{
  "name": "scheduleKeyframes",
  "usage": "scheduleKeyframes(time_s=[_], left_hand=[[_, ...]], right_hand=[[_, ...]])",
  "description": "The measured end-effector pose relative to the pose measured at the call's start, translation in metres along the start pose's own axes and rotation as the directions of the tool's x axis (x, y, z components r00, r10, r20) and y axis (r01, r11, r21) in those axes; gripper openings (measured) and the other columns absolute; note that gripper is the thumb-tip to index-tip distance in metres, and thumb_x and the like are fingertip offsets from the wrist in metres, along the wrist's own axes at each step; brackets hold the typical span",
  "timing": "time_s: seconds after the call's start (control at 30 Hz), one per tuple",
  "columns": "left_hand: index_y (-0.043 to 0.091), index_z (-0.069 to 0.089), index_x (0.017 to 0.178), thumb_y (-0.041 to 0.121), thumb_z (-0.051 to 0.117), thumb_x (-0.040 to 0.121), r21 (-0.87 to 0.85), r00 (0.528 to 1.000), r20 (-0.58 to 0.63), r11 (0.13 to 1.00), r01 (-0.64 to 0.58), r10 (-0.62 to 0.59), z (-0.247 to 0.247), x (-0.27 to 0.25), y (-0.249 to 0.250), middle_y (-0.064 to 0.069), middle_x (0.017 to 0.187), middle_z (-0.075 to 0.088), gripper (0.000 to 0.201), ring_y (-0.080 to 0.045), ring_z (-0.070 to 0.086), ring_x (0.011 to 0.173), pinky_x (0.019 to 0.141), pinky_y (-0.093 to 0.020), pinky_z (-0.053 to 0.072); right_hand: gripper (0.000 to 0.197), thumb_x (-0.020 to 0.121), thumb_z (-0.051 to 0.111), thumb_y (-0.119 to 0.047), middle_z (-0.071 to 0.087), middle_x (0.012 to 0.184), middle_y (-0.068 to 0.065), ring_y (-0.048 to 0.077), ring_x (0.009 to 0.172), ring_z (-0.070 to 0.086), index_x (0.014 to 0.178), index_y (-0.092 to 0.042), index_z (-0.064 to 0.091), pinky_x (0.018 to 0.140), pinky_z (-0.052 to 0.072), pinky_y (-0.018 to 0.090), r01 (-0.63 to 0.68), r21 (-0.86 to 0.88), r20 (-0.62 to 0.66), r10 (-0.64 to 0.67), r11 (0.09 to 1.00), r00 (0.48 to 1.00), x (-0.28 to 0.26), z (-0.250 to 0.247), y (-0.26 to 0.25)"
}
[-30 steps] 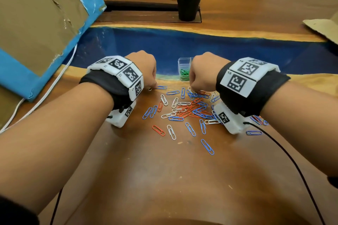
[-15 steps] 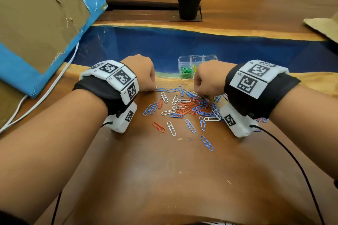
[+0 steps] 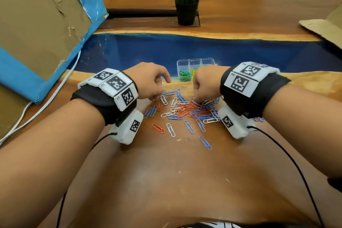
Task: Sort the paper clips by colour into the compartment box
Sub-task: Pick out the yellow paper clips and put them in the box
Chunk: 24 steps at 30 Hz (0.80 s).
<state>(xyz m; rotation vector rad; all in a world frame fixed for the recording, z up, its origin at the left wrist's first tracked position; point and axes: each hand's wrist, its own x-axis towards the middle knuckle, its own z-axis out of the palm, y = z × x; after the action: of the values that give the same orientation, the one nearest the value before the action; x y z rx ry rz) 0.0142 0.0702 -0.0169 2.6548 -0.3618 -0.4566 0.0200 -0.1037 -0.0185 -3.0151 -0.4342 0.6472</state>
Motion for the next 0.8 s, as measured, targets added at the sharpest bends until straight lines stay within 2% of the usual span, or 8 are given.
scheduleKeyframes(time_s=[0.07,0.17,0.27,0.33,0.43,0.53,0.67,0.8], left_hand=[[0.021,0.062,0.089,0.005,0.049,0.084,0.076,1.0,0.009,0.997,0.002,-0.003,0.002,0.001,0.001,0.003,0.071,0.067,0.021,-0.014,0.066,0.061,0.066,-0.022,0.051],[0.02,0.055,0.078,0.008,0.045,0.087,0.201,1.0,0.008,0.98,-0.003,0.001,0.004,0.003,0.002,0.007,0.072,0.057,0.018,-0.018,0.053,0.075,0.069,-0.025,0.039],[0.021,0.055,0.081,0.014,0.044,0.09,0.226,1.0,0.017,0.974,0.021,-0.025,0.004,0.006,0.002,0.011,0.069,0.05,0.016,-0.018,0.049,0.082,0.072,-0.026,0.034],[0.025,0.058,0.086,0.021,0.047,0.09,0.237,0.999,0.031,0.971,0.018,-0.026,0.005,0.006,0.002,0.011,0.069,0.051,0.012,-0.017,0.05,0.081,0.073,-0.025,0.037],[0.031,0.062,0.087,0.025,0.062,0.082,0.279,0.998,0.061,0.96,-0.017,0.0,0.007,0.007,0.002,0.009,0.064,0.046,0.008,-0.01,0.047,0.063,0.065,-0.024,0.038],[0.032,0.067,0.084,0.029,0.071,0.077,0.325,0.997,0.074,0.945,-0.034,0.01,0.009,0.009,0.003,0.01,0.066,0.046,0.009,-0.009,0.047,0.066,0.066,-0.025,0.038],[0.025,0.069,0.075,0.032,0.072,0.076,0.323,0.997,0.071,0.946,-0.007,-0.017,0.008,0.01,0.002,0.009,0.064,0.053,0.008,-0.009,0.051,0.065,0.063,-0.024,0.04],[0.021,0.064,0.075,0.029,0.064,0.08,0.257,0.997,0.064,0.966,0.015,-0.032,0.007,0.009,0.002,0.008,0.065,0.056,0.01,-0.009,0.051,0.064,0.06,-0.024,0.041]], right_hand=[[0.019,0.077,0.068,-0.026,0.068,0.082,0.005,0.021,0.08,0.062,0.085,-0.009,0.071,0.075,0.054,0.032,0.01,0.069,0.005,-0.01,0.998,1.0,-0.002,-0.001,0.005],[0.003,0.078,0.066,-0.017,0.065,0.068,-0.001,0.018,0.065,0.06,0.08,-0.018,0.067,0.062,0.051,0.026,0.008,0.25,0.014,-0.012,0.968,1.0,-0.008,-0.003,0.015],[0.016,0.083,0.055,-0.009,0.063,0.064,0.001,0.017,0.059,0.061,0.094,-0.016,0.064,0.062,0.054,0.024,-0.023,0.39,0.006,0.022,0.921,1.0,-0.009,-0.005,0.026],[0.015,0.087,0.051,-0.009,0.065,0.066,0.004,0.017,0.058,0.061,0.088,-0.014,0.065,0.067,0.054,0.024,-0.053,0.43,0.022,0.048,0.901,0.999,-0.011,-0.004,0.031],[0.027,0.093,0.045,-0.012,0.061,0.065,0.002,0.013,0.056,0.055,0.071,-0.021,0.057,0.06,0.047,0.02,-0.049,0.386,0.012,0.048,0.921,0.999,-0.012,-0.002,0.033],[0.026,0.093,0.041,-0.016,0.049,0.069,-0.003,0.013,0.064,0.046,0.069,-0.023,0.046,0.057,0.036,0.023,0.008,0.289,-0.026,0.0,0.957,1.0,-0.014,0.001,0.03],[0.003,0.085,0.059,-0.021,0.055,0.071,-0.008,0.012,0.067,0.052,0.085,-0.023,0.058,0.06,0.041,0.023,0.038,0.211,0.04,-0.047,0.977,0.998,-0.02,0.008,0.028],[0.005,0.082,0.067,-0.024,0.055,0.07,-0.011,0.013,0.076,0.054,0.085,-0.022,0.064,0.059,0.041,0.019,0.049,0.131,0.028,-0.053,0.99,0.998,-0.017,0.012,0.027]])
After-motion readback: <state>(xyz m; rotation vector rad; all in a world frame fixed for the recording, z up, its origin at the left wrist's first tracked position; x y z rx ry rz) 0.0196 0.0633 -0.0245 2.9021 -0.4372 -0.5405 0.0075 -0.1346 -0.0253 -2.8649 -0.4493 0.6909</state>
